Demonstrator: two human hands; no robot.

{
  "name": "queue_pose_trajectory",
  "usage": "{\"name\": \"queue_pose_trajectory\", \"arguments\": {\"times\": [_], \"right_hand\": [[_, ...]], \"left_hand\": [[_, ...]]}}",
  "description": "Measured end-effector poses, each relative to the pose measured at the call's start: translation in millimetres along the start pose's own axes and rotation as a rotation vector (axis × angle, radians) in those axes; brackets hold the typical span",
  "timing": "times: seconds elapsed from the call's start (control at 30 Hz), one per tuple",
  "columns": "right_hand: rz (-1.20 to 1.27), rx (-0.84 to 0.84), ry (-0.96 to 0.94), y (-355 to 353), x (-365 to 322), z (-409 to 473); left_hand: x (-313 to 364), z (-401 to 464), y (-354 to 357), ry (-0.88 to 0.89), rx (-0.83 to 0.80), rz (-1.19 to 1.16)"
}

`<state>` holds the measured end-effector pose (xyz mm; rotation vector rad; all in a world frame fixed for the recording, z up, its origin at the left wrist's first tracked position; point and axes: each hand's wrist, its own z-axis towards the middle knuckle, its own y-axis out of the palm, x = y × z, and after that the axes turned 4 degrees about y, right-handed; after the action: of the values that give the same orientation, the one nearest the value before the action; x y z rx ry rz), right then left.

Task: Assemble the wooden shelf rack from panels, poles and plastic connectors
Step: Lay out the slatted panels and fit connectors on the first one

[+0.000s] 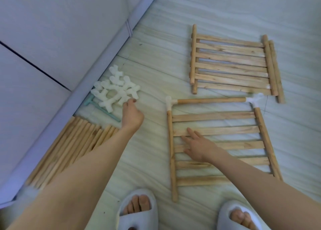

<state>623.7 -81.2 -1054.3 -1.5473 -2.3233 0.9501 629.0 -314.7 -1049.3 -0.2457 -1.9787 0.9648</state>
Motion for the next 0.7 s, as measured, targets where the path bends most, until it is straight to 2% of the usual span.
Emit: {"name": "queue_pose_trajectory", "arguments": {"times": [0.1, 0.2, 0.3, 0.43, 0.53, 0.7], "right_hand": [[0.004, -0.027, 0.003, -3.1, 3.2, 3.4], [0.028, -0.033, 0.012, -4.9, 8.0, 5.9], [0.088, -0.022, 0.011, -10.3, 8.9, 10.7], [0.157, 0.073, 0.001, -15.4, 8.9, 11.8], [0.064, 0.167, -0.038, 0.3, 6.0, 2.3], [-0.104, 0.113, -0.077, 28.1, -2.7, -8.0]], "left_hand": [[-15.3, 26.0, -25.0, 0.084, 0.120, 0.333], [-25.6, 50.3, -40.8, 0.190, -0.018, 0.587], [-29.0, 57.2, -41.4, 0.213, -0.197, 0.564], [-28.8, 48.6, -34.6, 0.266, -0.122, 0.535], [-32.8, 42.6, -31.0, 0.280, -0.130, 0.527], [-37.6, 38.4, -30.6, 0.269, -0.082, 0.514]]}}
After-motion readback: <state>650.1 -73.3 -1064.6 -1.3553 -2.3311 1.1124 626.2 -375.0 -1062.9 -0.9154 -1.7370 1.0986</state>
